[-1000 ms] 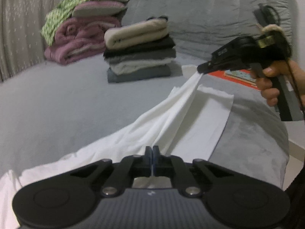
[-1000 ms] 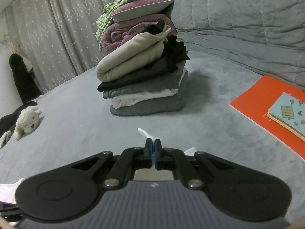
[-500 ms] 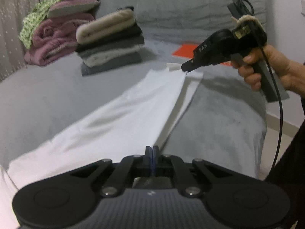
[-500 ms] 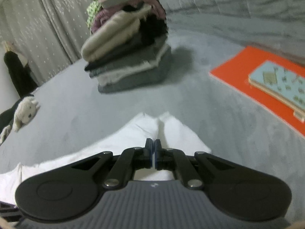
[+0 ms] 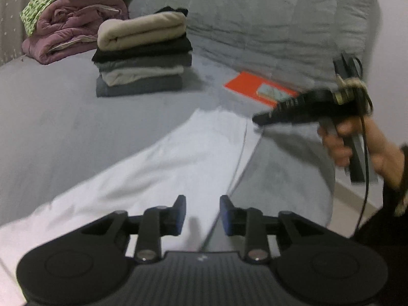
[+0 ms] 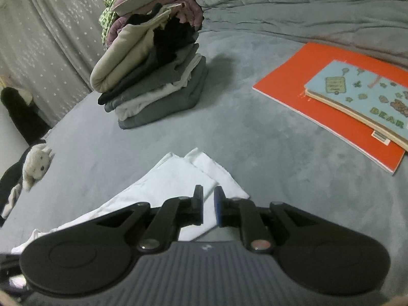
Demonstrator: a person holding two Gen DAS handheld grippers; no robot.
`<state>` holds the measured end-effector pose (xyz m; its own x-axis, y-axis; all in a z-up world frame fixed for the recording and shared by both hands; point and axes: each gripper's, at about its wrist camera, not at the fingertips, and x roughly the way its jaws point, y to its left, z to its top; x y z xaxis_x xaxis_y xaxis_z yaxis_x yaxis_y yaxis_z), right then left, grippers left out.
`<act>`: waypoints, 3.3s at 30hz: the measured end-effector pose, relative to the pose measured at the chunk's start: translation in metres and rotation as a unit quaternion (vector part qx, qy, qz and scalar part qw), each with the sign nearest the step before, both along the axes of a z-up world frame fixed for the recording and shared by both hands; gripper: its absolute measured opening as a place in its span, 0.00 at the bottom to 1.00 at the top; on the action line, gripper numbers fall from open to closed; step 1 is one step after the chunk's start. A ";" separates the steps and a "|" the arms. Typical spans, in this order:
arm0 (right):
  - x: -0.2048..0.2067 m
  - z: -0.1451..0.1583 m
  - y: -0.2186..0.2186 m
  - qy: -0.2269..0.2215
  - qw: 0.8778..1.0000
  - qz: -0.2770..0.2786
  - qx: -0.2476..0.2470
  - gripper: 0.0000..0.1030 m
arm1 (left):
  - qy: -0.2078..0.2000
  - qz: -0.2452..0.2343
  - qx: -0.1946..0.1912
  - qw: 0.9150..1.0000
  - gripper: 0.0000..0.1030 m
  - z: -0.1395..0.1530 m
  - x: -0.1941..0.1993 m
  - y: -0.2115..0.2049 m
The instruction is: Fold clothes
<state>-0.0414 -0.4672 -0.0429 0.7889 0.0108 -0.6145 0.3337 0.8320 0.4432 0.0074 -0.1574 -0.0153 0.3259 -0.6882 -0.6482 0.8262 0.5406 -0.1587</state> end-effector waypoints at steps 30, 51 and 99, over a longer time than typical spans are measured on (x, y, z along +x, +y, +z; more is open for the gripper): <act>0.017 -0.019 0.016 -0.013 0.999 -0.009 -0.032 0.13 | 0.039 0.026 -0.027 0.999 0.02 -0.041 0.119 -0.162; -0.027 0.024 0.025 -0.031 0.992 -0.078 -0.090 0.01 | -0.023 0.002 -0.108 0.994 0.01 -0.009 0.070 -0.183; 0.014 0.039 0.110 0.011 0.992 0.024 -0.124 0.35 | -0.022 0.207 -0.026 0.978 0.42 0.005 0.044 -0.032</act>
